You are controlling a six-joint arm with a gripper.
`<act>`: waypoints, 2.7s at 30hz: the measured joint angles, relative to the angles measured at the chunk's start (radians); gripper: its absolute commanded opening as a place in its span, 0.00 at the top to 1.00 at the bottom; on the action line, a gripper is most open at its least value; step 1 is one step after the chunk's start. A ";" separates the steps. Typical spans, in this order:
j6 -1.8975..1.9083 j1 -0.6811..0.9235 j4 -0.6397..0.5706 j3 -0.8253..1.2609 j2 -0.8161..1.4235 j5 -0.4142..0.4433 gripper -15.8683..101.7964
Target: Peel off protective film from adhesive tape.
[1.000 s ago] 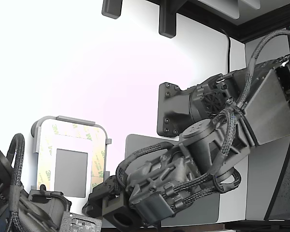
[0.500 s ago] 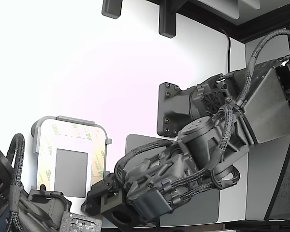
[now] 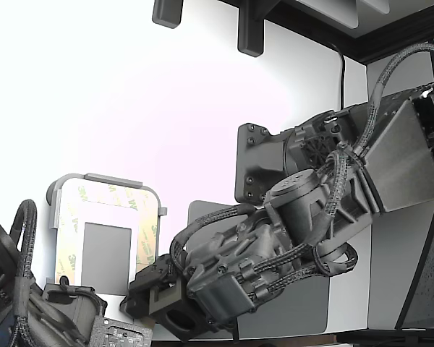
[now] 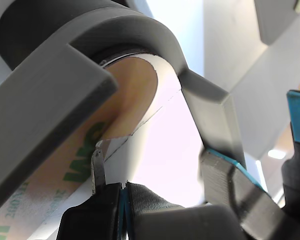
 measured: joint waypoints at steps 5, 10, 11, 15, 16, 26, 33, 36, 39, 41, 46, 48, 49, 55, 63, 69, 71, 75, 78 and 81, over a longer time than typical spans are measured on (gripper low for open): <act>-0.012 -0.005 0.044 -0.009 0.009 0.014 0.91; 0.008 -0.031 0.123 -0.009 0.084 0.048 0.67; 0.017 -0.034 0.126 0.003 0.109 0.061 0.60; 0.077 -0.057 0.158 0.069 0.235 0.104 0.10; 0.084 -0.067 0.169 0.075 0.267 0.104 0.03; 0.262 -0.089 0.330 0.161 0.620 0.155 0.02; 0.394 -0.092 0.287 0.252 0.842 0.273 0.03; 0.543 -0.121 0.172 0.330 0.962 0.351 0.02; 0.770 -0.161 0.083 0.371 1.055 0.471 0.02; 0.960 -0.163 0.066 0.383 1.111 0.560 0.02; 1.500 -0.176 0.190 0.437 1.236 0.750 0.02; 1.712 -0.187 0.298 0.437 1.241 0.788 0.02; 1.807 -0.189 0.347 0.446 1.241 0.793 0.02; 2.201 -0.250 0.476 0.555 1.241 0.689 0.02; 2.220 -0.641 0.394 0.569 1.227 0.255 0.02; 2.066 -0.712 0.388 0.604 1.241 0.094 0.02; 2.040 -0.712 0.388 0.612 1.233 0.057 0.02; 2.039 -0.712 0.390 0.612 1.243 0.051 0.02; 2.034 -0.712 0.390 0.612 1.243 0.046 0.02; 2.036 -0.712 0.390 0.612 1.243 0.048 0.02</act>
